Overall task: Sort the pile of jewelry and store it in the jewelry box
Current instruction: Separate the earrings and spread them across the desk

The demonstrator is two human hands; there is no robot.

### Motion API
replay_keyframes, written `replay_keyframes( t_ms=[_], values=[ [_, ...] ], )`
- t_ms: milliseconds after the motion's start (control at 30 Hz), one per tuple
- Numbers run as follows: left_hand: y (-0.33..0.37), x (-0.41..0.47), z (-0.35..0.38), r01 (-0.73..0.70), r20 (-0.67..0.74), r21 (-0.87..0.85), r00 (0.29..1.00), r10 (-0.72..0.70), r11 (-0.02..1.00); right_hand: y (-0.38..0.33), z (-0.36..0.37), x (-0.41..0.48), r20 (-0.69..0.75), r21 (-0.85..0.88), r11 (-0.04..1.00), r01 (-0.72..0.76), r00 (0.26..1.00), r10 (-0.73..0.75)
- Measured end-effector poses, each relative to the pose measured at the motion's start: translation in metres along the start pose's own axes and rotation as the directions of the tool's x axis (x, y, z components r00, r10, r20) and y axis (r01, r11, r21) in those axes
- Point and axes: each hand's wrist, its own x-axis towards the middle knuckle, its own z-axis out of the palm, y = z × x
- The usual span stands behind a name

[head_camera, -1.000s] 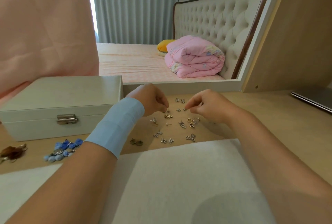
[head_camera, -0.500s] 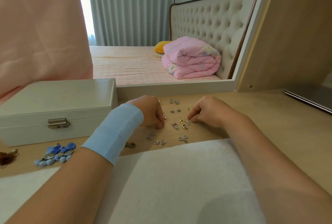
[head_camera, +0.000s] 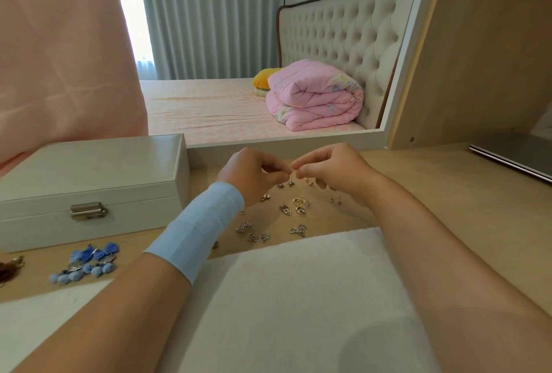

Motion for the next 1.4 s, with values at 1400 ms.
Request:
replay_keyframes(
  t_ms=[1400],
  values=[
    [0.002,0.036,0.008,-0.002,0.015,0.099,1.0,0.0,0.995,0.036,-0.021,0.056,-0.091,-0.62,0.777,-0.106,0.994,0.062]
  ],
)
